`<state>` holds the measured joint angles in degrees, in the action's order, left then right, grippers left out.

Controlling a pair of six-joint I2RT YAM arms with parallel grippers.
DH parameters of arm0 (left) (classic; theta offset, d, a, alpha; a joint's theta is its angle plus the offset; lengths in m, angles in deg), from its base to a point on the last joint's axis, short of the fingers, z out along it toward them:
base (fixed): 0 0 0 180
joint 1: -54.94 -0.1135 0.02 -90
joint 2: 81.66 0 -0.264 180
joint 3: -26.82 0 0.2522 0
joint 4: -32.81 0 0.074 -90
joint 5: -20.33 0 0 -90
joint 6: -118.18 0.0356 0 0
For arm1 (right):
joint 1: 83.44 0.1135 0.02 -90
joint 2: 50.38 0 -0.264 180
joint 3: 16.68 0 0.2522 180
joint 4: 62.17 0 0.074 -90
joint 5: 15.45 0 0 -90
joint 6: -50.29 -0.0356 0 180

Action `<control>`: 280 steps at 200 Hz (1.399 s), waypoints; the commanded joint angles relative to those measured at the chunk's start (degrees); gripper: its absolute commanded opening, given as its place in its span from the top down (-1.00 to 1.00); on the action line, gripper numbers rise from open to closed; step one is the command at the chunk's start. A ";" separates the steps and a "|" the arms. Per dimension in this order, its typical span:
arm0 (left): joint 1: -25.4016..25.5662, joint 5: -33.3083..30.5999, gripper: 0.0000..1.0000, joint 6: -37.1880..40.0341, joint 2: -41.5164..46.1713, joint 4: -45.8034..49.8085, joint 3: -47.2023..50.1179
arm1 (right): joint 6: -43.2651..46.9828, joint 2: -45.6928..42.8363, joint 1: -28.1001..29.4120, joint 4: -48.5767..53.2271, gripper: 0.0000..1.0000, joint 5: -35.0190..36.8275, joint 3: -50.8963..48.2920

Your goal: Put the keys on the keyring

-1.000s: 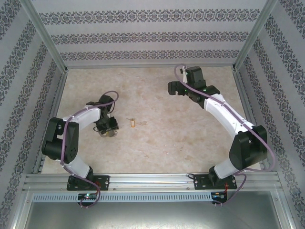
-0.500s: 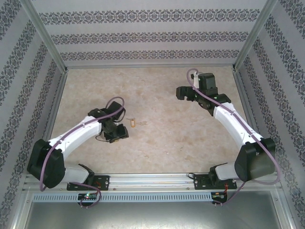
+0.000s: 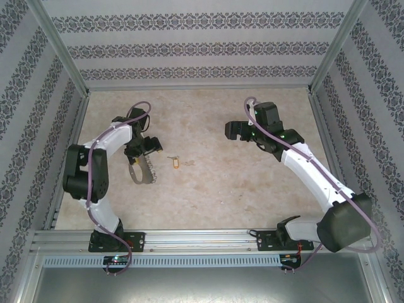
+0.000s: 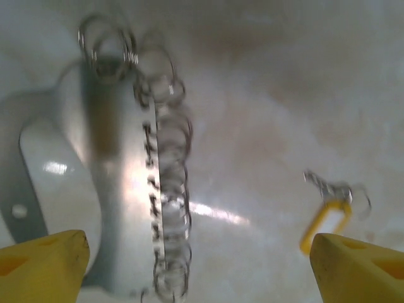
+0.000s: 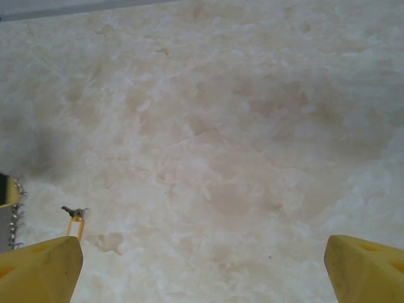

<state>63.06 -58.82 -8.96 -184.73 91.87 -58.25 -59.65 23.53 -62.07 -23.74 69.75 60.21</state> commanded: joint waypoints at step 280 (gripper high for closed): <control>9.27 2.76 -0.49 5.32 19.76 13.59 6.49 | -3.70 6.65 -1.34 -1.23 -0.96 -4.31 0.78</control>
<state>72.77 -54.73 -6.41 -166.39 97.46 -52.24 -62.47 30.54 -64.43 -24.70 67.37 62.84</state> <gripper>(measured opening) 0.767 0.979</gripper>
